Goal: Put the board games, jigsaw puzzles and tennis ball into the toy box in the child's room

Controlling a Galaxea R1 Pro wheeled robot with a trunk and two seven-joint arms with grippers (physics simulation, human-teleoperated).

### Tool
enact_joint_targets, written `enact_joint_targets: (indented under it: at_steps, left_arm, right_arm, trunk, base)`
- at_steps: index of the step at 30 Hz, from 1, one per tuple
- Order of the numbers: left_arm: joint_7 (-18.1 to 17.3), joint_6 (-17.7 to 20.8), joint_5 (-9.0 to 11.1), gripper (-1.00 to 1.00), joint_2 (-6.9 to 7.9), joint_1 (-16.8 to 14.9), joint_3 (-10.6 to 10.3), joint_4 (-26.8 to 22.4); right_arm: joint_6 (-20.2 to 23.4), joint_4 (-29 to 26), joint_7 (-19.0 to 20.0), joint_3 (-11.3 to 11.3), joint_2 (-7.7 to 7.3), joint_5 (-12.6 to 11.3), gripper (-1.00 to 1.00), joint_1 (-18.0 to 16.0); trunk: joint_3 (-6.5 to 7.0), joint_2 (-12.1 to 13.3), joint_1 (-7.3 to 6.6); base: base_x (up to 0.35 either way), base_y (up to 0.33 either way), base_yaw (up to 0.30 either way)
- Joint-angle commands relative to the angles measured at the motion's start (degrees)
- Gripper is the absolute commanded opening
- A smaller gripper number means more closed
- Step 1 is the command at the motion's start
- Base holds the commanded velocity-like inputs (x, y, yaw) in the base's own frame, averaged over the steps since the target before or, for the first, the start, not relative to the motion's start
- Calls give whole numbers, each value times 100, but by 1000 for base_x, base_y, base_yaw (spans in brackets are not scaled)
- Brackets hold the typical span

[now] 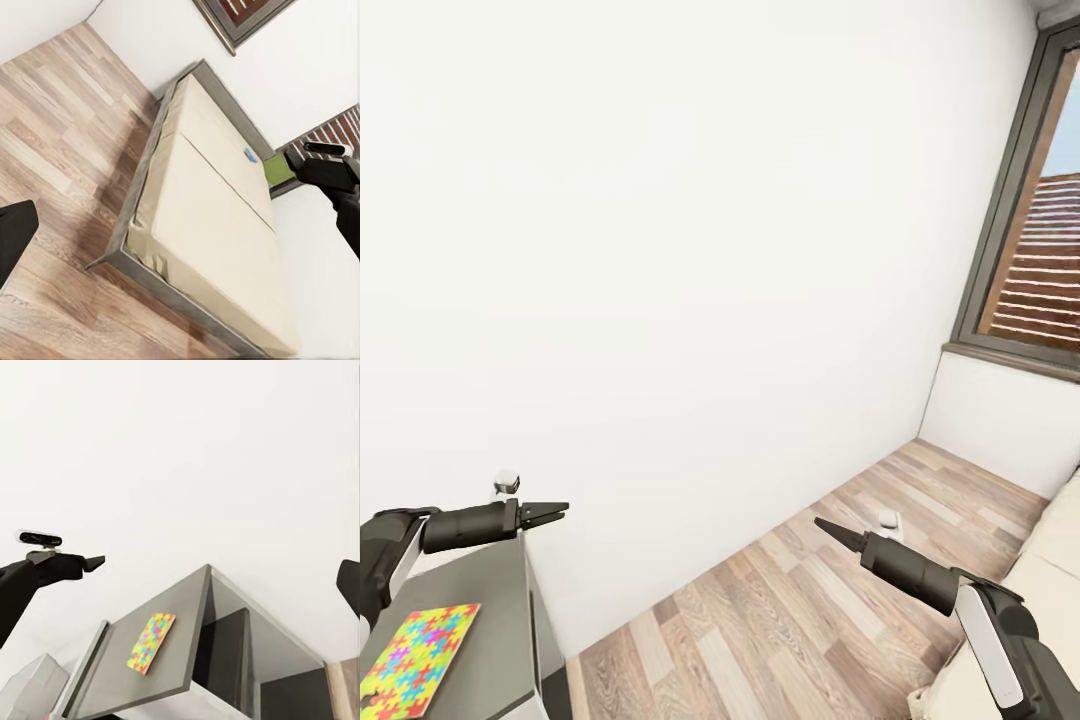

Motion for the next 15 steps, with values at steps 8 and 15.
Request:
enact_joint_targets:
  at_steps: [8,15]
  left_arm:
    - [-16,67,4,100,2,1,1,0]
    - [-15,68,-1,100,-10,1,-5,-1]
  right_arm:
    - [34,3,8,-4,0,-18,100,-3]
    - [34,3,4,-3,0,-25,100,-3]
  trunk:
    - [53,-4,2]
    - [102,-4,2]
  base:
    - [0,0,-220]
    - [0,0,-220]
